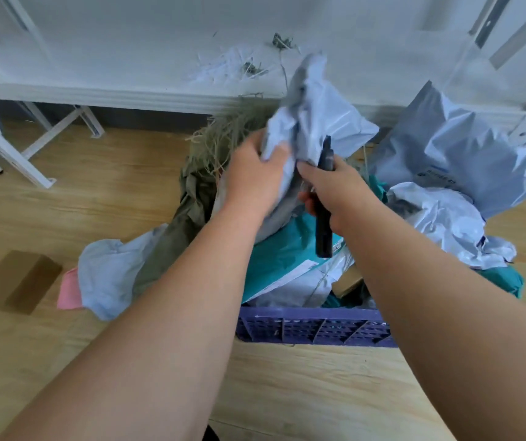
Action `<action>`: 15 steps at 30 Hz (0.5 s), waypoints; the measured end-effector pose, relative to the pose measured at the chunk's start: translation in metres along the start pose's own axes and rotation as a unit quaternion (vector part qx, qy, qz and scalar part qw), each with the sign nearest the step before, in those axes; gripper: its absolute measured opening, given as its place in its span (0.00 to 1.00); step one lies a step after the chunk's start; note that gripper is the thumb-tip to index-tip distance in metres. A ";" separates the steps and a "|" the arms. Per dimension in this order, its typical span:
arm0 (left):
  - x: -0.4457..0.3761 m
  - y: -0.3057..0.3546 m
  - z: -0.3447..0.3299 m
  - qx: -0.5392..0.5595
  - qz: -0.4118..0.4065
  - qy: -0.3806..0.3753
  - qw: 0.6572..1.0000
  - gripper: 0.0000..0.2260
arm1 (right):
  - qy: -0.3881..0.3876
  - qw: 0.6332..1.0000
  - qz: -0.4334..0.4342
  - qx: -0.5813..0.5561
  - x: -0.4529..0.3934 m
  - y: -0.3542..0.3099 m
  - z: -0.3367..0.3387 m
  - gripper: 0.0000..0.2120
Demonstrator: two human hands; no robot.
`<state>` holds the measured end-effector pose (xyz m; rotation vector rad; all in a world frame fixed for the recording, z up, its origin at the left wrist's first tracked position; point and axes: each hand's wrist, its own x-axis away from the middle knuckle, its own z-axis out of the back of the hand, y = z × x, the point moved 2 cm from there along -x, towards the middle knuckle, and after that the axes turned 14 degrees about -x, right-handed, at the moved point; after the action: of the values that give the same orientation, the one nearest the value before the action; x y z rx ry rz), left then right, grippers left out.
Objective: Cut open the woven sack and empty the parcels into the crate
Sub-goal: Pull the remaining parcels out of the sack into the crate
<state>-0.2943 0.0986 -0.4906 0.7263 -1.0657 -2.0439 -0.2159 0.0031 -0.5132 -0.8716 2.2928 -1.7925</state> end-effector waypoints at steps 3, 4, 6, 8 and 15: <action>0.007 0.025 -0.011 0.168 0.007 -0.192 0.967 0.21 | -0.062 0.995 0.001 -0.077 0.002 -0.004 -0.003 0.11; 0.006 0.027 -0.010 0.219 0.026 -0.242 0.945 0.27 | -0.076 0.995 0.015 -0.064 0.001 -0.004 -0.001 0.14; 0.000 0.025 -0.008 0.267 0.042 -0.295 0.917 0.31 | -0.057 0.998 0.035 -0.013 -0.001 0.000 0.005 0.22; 0.003 0.021 -0.007 0.211 0.029 -0.263 0.941 0.26 | 0.030 0.998 0.042 0.026 -0.006 0.004 0.012 0.25; 0.033 -0.056 -0.007 -0.308 0.019 -0.331 0.892 0.62 | 0.204 0.970 0.134 0.013 -0.025 -0.044 0.037 0.23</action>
<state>-0.3276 0.0926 -0.5470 -0.3436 -0.6607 -2.4612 -0.1637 -0.0227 -0.4906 -0.1770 2.4576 -2.0150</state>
